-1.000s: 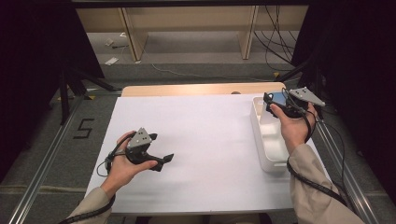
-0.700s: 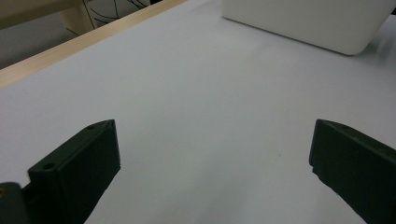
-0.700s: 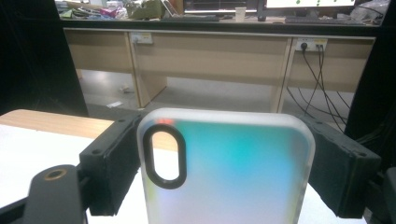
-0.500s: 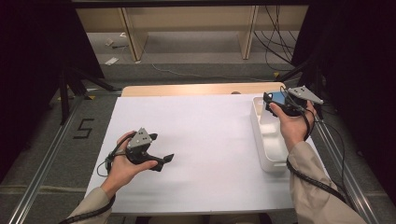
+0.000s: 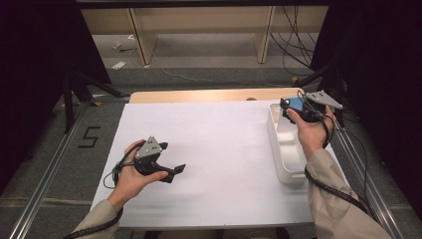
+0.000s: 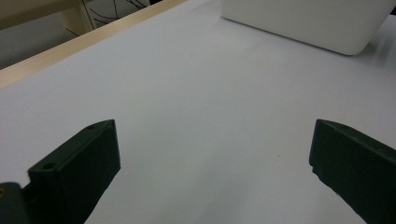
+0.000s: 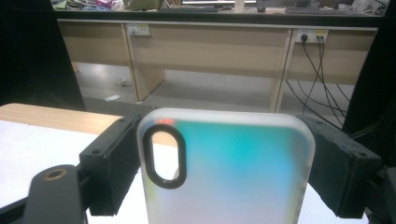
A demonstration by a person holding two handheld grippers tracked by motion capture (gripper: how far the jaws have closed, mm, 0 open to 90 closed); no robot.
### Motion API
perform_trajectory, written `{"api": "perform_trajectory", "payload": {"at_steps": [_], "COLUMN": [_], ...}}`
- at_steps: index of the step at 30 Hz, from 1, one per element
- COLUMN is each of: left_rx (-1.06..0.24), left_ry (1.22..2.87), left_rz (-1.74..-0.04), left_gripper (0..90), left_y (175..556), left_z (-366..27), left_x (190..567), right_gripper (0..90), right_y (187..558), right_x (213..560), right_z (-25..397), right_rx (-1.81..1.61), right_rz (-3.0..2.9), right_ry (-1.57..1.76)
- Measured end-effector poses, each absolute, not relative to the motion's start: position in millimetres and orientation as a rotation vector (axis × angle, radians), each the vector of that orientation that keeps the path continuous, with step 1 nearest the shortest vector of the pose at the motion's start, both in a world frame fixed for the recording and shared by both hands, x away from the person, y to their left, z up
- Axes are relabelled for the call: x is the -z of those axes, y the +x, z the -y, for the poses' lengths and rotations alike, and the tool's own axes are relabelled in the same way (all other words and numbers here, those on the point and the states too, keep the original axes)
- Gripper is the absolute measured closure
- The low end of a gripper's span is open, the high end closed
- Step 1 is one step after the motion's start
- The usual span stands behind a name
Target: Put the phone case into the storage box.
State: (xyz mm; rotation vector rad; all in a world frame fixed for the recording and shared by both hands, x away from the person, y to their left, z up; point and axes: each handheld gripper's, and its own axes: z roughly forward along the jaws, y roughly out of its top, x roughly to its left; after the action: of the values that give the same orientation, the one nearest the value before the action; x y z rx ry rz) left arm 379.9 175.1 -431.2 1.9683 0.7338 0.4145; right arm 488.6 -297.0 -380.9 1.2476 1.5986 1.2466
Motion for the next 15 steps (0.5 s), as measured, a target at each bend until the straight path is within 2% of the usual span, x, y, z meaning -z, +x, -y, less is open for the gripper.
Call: {"api": "perform_trajectory", "payload": {"at_steps": [15], "left_rx": [-0.413], "left_ry": [1.969], "left_rz": [-0.734], "left_gripper": [1.2], "left_y": [379.9], "left_z": [-175.2], "left_x": [431.3], "right_gripper": [19.0], "right_y": [495.7], "right_x": [383.2], "right_z": [295.9], "right_rx": [-1.235], "right_rz": [-1.608], "right_ry": [1.262]}}
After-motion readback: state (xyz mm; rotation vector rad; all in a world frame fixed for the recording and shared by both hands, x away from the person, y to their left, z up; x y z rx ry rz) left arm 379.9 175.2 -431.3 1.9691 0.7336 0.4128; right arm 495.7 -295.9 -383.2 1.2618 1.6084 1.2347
